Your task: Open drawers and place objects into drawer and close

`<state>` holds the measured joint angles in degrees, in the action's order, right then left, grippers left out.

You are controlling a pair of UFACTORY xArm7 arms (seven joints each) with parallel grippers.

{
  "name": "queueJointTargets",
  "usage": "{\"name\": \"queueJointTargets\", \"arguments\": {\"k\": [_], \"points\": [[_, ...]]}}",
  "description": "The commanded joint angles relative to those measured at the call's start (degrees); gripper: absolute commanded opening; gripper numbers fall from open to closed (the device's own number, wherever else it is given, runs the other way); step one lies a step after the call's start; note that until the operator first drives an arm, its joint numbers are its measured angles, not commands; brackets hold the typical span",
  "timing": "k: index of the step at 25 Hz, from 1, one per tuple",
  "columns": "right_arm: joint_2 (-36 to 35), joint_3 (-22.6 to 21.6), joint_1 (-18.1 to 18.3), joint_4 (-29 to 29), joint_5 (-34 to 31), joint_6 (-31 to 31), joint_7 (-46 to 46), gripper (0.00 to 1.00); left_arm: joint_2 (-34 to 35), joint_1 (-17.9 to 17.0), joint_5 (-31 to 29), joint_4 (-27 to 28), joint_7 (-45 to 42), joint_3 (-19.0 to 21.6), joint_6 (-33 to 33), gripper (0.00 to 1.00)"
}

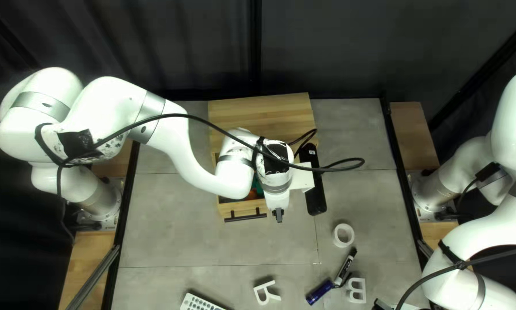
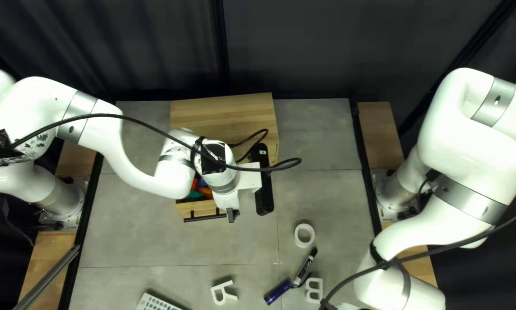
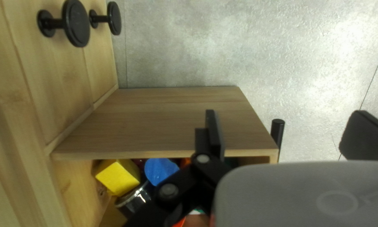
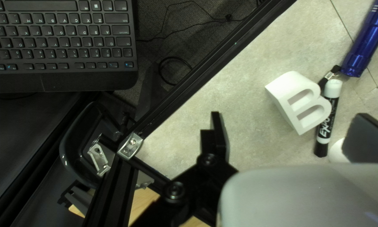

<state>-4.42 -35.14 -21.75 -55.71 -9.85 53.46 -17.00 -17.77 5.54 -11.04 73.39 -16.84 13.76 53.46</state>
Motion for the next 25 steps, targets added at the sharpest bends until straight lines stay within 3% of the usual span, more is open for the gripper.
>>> {"name": "queueJointTargets", "arguments": {"k": [1,14,25], "points": [[0.00,0.00,0.00,0.00,0.00,0.00,0.00,1.00,-0.26,-0.21,-0.27,0.43,0.00,0.03,0.61,1.00],[0.00,0.00,0.00,0.00,0.00,0.00,0.00,1.00,-0.87,-1.18,-1.56,3.81,-0.49,0.04,3.48,1.00],[0.00,0.00,0.00,0.00,0.00,0.00,0.00,1.00,-1.91,-1.28,-2.41,3.21,-1.42,-0.46,2.56,1.00]]}}
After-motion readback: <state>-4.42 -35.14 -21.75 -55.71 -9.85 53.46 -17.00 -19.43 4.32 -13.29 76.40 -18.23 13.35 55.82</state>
